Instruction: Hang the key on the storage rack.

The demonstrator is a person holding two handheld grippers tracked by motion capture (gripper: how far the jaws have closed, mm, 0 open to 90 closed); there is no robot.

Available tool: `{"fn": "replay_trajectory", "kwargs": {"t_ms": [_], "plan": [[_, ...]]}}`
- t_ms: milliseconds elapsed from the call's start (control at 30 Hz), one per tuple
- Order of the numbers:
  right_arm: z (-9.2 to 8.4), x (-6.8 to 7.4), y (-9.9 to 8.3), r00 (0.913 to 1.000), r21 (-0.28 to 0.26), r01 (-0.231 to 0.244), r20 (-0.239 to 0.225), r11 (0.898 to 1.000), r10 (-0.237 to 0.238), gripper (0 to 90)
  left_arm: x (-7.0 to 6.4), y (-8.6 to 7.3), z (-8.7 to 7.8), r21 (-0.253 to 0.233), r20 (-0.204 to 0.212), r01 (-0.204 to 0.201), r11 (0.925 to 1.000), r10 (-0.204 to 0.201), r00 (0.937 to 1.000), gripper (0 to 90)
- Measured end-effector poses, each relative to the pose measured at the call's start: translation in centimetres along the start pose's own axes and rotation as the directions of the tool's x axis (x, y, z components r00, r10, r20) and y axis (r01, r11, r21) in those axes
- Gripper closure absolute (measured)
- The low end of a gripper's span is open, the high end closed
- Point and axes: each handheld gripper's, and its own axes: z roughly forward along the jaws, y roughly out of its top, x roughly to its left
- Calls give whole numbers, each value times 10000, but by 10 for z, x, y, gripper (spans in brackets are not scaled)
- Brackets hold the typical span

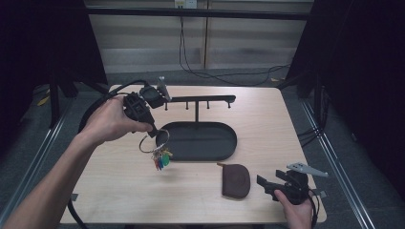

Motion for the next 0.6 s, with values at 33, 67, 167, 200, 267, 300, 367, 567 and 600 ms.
{"fn": "replay_trajectory", "kwargs": {"t_ms": [33, 67, 167, 200, 267, 300, 367, 567, 600], "plan": [[0, 0, 0, 10000, 5, 23, 9, 10000, -23, 147, 1, 1, -1, -12, 91, -6, 10000, 6, 10000, 876], [0, 0, 0, 10000, 4, 62, 8, 10000, -62, 147, 3, 2, -3, 52, 157, -72, 10000, 72, 9999, 876], [1, 0, 0, 10000, 52, 53, 21, 10000, -53, 148, 6, 6, -7, 90, 48, 48, 9999, -48, 10000, 876], [0, 0, 0, 10000, 38, 50, 19, 10000, -50, 147, 7, 7, -8, 125, 38, 147, 9998, -148, 9999, 876], [0, 0, 0, 10000, 34, 48, 32, 10000, -48, 148, 9, 10, -9, 169, -11, 246, 9996, -246, 9997, 876], [0, 0, 0, 10000, 35, 52, 25, 10000, -52, 147, 11, 12, -10, 235, 24, 251, 9994, -252, 9997, 876], [0, 0, 0, 10000, 26, 50, -4, 10000, -50, 147, 14, 15, -10, 352, -43, 305, 9989, -304, 9995, 876], [-1, 0, -1, 10000, 29, 23, -19, 10000, -23, 147, 25, 25, -10, 390, -57, 489, 9980, -487, 9988, 876], [-1, 0, -1, 10000, 30, 14, -19, 10000, -14, 147, 27, 26, -11, 420, 6, 479, 9980, -479, 9989, 876]]}}
